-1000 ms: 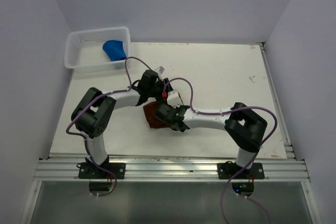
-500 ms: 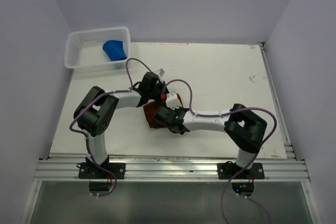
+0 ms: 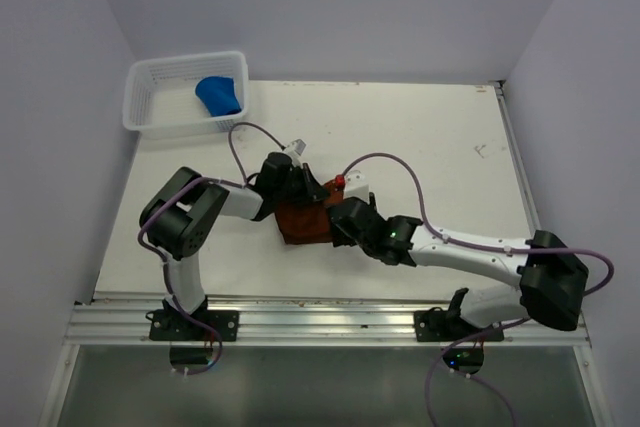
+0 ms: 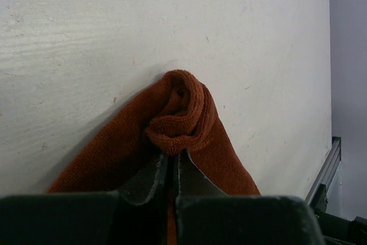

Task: Roll the towels
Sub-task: Roll the towel

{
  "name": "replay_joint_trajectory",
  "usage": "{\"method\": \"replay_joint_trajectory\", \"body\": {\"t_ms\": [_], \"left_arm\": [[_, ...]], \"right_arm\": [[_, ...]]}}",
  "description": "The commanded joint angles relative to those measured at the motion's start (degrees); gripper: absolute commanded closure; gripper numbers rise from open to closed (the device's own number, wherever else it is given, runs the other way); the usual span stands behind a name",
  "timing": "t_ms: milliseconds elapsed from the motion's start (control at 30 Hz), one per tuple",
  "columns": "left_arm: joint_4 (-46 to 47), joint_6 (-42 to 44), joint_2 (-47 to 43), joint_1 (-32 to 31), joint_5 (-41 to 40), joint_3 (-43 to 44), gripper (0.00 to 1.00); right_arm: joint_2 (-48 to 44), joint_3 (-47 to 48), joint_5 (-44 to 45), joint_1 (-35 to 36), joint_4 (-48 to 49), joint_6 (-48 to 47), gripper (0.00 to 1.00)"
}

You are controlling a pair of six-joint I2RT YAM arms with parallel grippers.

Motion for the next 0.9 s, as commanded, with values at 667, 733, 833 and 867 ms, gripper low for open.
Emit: {"method": "replay_joint_trajectory", "body": {"t_ms": [667, 733, 833, 867], "left_arm": [[7.3, 1.4, -1.9, 0.1, -0.3, -4.9, 1.0], [7.3, 1.3, -2.0, 0.1, -0.4, -4.8, 1.0], [7.4, 1.3, -2.3, 0.1, -0.3, -4.6, 1.0], [7.4, 1.3, -2.1, 0.1, 0.0, -4.4, 1.0]], "right_arm": [[3.0, -14.6, -36.7, -22.7, 27.1, 16.3, 0.37], [4.4, -15.3, -36.9, -22.8, 28.7, 16.6, 0.39], [6.0, -16.8, -36.6, -22.8, 31.1, 16.7, 0.43], [6.3, -17.1, -36.5, -22.7, 31.6, 16.7, 0.44]]}}
